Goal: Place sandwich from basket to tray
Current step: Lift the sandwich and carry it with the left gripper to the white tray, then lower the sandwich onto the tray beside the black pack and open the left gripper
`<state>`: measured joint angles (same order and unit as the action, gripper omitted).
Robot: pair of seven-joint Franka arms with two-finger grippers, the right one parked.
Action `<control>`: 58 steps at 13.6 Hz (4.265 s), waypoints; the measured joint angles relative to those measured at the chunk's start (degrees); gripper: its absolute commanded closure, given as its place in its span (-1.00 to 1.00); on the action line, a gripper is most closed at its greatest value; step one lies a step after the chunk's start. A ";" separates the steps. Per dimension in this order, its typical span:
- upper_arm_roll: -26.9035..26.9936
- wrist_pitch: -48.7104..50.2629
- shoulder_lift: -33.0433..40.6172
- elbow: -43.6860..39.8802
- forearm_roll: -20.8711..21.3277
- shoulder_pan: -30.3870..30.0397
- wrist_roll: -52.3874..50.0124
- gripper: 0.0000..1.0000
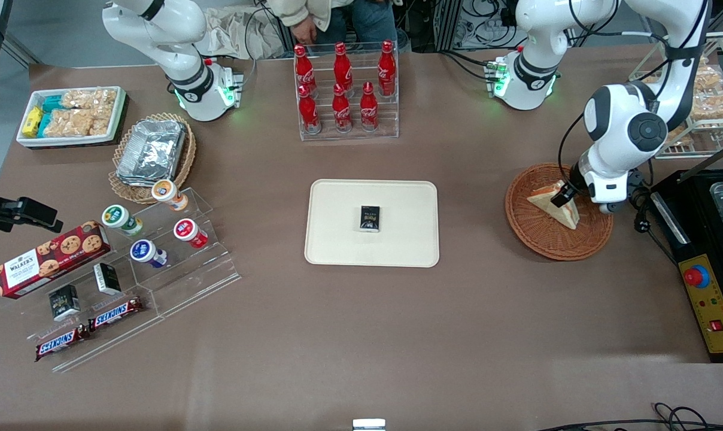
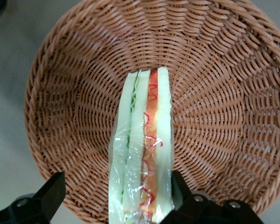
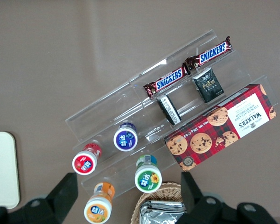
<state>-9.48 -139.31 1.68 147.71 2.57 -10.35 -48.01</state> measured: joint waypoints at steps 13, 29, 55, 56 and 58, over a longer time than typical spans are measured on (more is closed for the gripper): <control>0.00 -4.08 -4.78 0.10 -0.47 -0.03 -0.19 1.00; -4.04 35.48 6.12 -25.23 -4.93 8.12 14.07 1.00; -9.86 6.89 -26.19 -28.81 2.86 30.65 10.07 0.15; -9.81 6.71 -26.33 -28.81 2.91 30.60 10.07 -0.99; -9.78 6.50 -26.35 -28.85 3.01 30.51 10.07 -1.00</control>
<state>-19.26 -132.81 -24.67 118.85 5.58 20.16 -37.93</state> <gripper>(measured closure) 0.652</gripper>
